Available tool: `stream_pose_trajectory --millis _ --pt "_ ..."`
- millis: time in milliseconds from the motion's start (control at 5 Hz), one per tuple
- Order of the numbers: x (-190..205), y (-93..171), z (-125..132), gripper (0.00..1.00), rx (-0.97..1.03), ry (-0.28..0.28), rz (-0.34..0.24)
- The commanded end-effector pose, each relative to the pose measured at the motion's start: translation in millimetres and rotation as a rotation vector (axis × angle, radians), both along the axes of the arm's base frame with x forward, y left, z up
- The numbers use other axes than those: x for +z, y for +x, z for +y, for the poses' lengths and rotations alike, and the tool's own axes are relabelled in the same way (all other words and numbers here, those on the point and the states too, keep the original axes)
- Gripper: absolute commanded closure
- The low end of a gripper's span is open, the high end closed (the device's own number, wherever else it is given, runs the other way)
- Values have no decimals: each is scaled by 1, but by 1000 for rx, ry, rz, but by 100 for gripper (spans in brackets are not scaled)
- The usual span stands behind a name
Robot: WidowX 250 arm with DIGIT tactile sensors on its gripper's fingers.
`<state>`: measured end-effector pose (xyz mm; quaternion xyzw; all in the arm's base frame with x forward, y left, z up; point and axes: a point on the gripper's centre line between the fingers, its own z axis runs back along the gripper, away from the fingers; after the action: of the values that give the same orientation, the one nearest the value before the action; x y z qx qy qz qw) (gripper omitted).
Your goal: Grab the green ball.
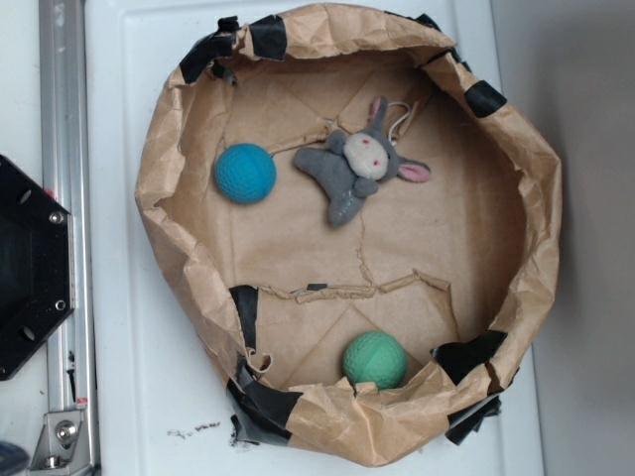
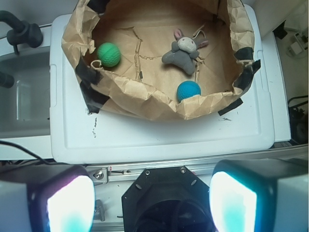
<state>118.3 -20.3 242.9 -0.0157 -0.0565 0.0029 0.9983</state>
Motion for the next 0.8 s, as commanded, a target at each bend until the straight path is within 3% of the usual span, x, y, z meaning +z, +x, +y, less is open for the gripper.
stream_pose_trajectory --millis 0,200,400,600 --pt "0 0 0 0 0 0 0" --pt "-20 50 -13 0 250 -87 -1" --pt "-47 101 -16 0 368 -168 -2" --pt "-85 148 -8 0 581 -185 68"
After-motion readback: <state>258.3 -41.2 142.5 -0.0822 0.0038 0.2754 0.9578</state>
